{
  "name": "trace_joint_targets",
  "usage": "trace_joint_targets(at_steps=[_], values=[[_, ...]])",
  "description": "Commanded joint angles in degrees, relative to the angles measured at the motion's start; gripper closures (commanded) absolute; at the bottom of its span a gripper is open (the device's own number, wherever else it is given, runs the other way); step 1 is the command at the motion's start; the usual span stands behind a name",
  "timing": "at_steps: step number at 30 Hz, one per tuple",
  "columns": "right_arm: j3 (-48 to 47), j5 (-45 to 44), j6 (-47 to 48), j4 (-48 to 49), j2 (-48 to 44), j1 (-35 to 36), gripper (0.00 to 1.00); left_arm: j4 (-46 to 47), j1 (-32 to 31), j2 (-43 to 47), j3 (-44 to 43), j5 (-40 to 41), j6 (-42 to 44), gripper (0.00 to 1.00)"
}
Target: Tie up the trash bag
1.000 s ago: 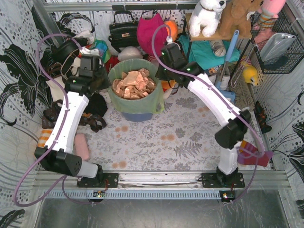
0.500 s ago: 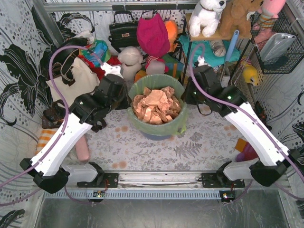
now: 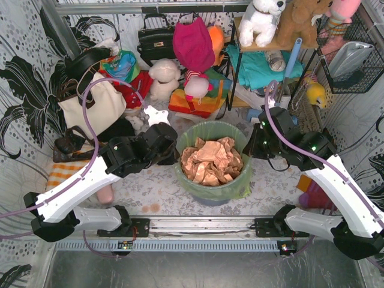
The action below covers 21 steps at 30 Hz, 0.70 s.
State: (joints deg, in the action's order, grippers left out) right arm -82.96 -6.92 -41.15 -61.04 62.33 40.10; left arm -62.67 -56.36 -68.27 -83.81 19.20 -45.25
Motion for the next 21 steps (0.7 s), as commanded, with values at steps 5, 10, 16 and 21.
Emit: trace_joint_targets(at_steps=[5,10,16,21], values=[[5.84,8.07,-4.08,10.66,-2.22,1.12,1.00,3.30,-4.37,1.83,1.28,-7.17,-2.90,1.00],[4.79,7.30,-3.97,13.33,-0.26,1.15,1.00,1.32,-4.38,1.50,0.23,-4.71,-3.01,1.00],[1.62,4.78,-2.18,14.31,2.57,1.12,1.00,-1.05,-4.38,1.14,-2.16,0.56,-3.10,1.00],[-0.09,2.41,-0.53,14.67,4.72,1.12,1.00,-0.84,-4.35,1.78,-2.00,2.39,-3.81,1.00]])
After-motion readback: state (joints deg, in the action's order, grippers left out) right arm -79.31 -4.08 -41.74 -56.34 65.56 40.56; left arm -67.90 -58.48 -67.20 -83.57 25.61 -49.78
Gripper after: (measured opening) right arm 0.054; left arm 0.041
